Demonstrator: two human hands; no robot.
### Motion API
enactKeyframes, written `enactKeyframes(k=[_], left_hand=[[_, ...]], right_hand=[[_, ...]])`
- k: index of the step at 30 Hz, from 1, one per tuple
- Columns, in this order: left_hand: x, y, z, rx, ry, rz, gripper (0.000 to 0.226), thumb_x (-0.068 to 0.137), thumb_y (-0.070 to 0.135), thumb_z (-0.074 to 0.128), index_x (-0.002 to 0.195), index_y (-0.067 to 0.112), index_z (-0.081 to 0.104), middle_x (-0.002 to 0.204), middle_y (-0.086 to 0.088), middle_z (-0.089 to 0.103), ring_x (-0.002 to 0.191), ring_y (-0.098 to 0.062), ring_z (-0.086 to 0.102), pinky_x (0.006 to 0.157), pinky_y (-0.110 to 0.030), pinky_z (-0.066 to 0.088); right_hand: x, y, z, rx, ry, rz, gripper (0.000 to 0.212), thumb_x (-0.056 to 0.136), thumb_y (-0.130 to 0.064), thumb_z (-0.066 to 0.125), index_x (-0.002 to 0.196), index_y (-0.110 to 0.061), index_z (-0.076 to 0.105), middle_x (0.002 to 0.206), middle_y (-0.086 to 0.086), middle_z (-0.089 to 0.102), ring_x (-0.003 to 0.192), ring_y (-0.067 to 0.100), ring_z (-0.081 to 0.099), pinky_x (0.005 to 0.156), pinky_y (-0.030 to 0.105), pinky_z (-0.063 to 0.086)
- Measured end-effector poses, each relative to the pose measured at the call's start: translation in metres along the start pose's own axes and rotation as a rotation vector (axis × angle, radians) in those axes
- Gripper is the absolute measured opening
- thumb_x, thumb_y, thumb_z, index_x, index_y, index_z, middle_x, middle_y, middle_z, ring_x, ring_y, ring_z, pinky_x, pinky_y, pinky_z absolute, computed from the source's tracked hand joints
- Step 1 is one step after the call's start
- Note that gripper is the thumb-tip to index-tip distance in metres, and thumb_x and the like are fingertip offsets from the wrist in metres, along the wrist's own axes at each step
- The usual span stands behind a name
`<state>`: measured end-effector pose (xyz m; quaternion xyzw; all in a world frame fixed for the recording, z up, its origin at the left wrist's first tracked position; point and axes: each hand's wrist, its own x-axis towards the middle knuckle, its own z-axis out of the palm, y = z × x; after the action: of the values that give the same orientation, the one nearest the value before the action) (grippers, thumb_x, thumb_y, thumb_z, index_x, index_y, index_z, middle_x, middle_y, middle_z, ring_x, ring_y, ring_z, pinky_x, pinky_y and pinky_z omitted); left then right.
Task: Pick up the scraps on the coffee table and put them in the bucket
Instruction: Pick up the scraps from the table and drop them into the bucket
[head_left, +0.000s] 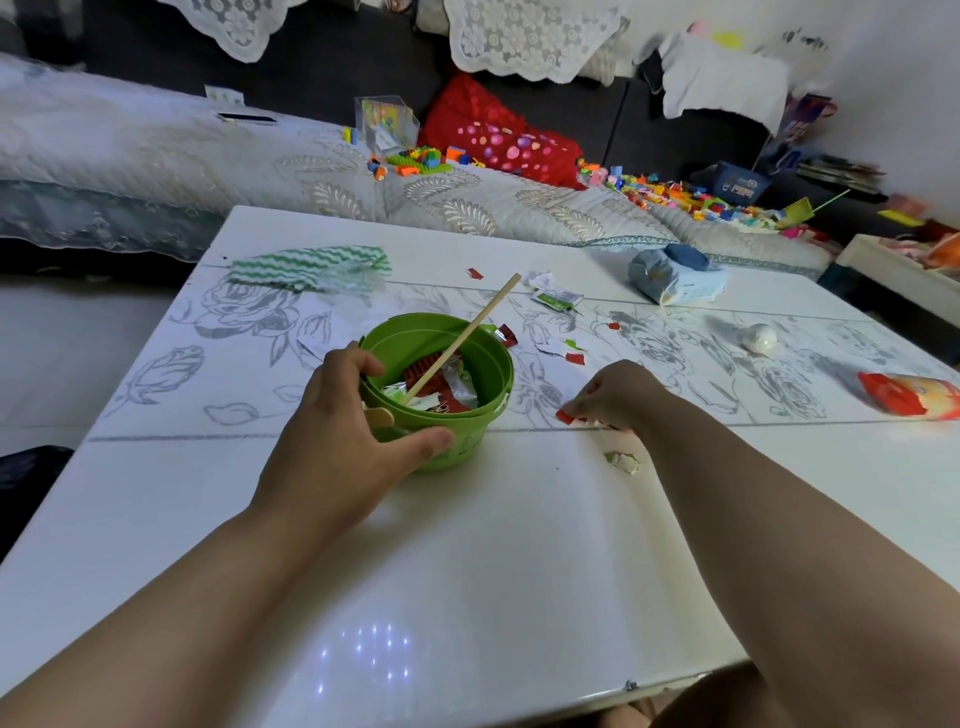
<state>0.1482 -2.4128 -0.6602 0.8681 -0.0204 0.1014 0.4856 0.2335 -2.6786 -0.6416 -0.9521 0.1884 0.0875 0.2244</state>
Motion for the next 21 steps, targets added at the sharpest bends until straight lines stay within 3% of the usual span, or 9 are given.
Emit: enactKeyframes(k=[3, 6, 9, 12, 16, 19, 21], left_hand=[[0.000, 0.000, 0.001, 0.005, -0.003, 0.006, 0.066, 0.059, 0.048, 0.079, 0.104, 0.036, 0.032, 0.114, 0.008, 0.045, 0.083, 0.012, 0.048, 0.064, -0.026, 0.041], [0.001, 0.000, 0.000, 0.007, -0.007, 0.010, 0.066, 0.060, 0.047, 0.079, 0.105, 0.035, 0.032, 0.114, 0.008, 0.044, 0.082, 0.012, 0.048, 0.063, -0.020, 0.040], [0.001, 0.000, 0.000, 0.003, -0.005, 0.016, 0.066, 0.060, 0.046, 0.080, 0.104, 0.035, 0.033, 0.114, 0.007, 0.045, 0.082, 0.011, 0.049, 0.062, -0.020, 0.039], [0.000, 0.000, 0.000, -0.003, -0.011, 0.016, 0.067, 0.059, 0.047, 0.080, 0.105, 0.035, 0.032, 0.115, 0.008, 0.044, 0.082, 0.010, 0.051, 0.064, -0.024, 0.041], [-0.001, 0.000, 0.000, -0.008, -0.022, 0.013, 0.068, 0.058, 0.048, 0.080, 0.105, 0.037, 0.032, 0.115, 0.009, 0.044, 0.084, 0.010, 0.052, 0.067, -0.026, 0.042], [0.000, 0.000, 0.000, -0.005, -0.027, 0.009, 0.068, 0.058, 0.049, 0.080, 0.105, 0.037, 0.032, 0.116, 0.008, 0.044, 0.084, 0.009, 0.052, 0.065, -0.024, 0.042], [0.000, 0.000, 0.001, -0.008, -0.029, 0.009, 0.068, 0.057, 0.050, 0.079, 0.104, 0.037, 0.031, 0.116, 0.008, 0.045, 0.084, 0.008, 0.053, 0.065, -0.024, 0.043]], right_hand=[[-0.003, -0.003, 0.001, -0.018, 0.034, -0.017, 0.034, 0.074, -0.033, 0.079, 0.092, -0.005, 0.072, 0.088, 0.009, 0.067, 0.083, 0.020, 0.058, 0.072, 0.029, 0.046], [-0.005, -0.001, 0.005, -0.039, 0.065, -0.054, 0.025, 0.075, -0.031, 0.078, 0.075, -0.009, 0.066, 0.077, 0.007, 0.065, 0.076, 0.019, 0.058, 0.061, 0.027, 0.043], [-0.011, 0.005, 0.005, 0.121, 0.059, -0.040, 0.026, 0.073, -0.028, 0.080, 0.067, -0.011, 0.061, 0.070, 0.008, 0.066, 0.063, 0.018, 0.059, 0.062, 0.030, 0.050], [-0.027, 0.001, -0.009, 0.429, 0.069, -0.057, 0.021, 0.077, -0.023, 0.077, 0.075, -0.007, 0.063, 0.068, 0.008, 0.064, 0.054, 0.014, 0.053, 0.054, 0.026, 0.048], [-0.062, -0.037, -0.033, 0.673, 0.042, -0.242, 0.028, 0.077, -0.023, 0.077, 0.096, -0.007, 0.065, 0.072, 0.006, 0.066, 0.055, 0.011, 0.054, 0.052, 0.023, 0.044], [-0.084, -0.072, -0.032, 0.577, -0.019, -0.414, 0.027, 0.075, -0.022, 0.079, 0.096, -0.012, 0.065, 0.074, 0.002, 0.068, 0.051, 0.004, 0.059, 0.047, 0.017, 0.044], [-0.091, -0.090, -0.020, 0.440, -0.013, -0.505, 0.024, 0.074, -0.023, 0.080, 0.093, -0.015, 0.067, 0.075, 0.001, 0.069, 0.056, 0.006, 0.064, 0.050, 0.020, 0.048]])
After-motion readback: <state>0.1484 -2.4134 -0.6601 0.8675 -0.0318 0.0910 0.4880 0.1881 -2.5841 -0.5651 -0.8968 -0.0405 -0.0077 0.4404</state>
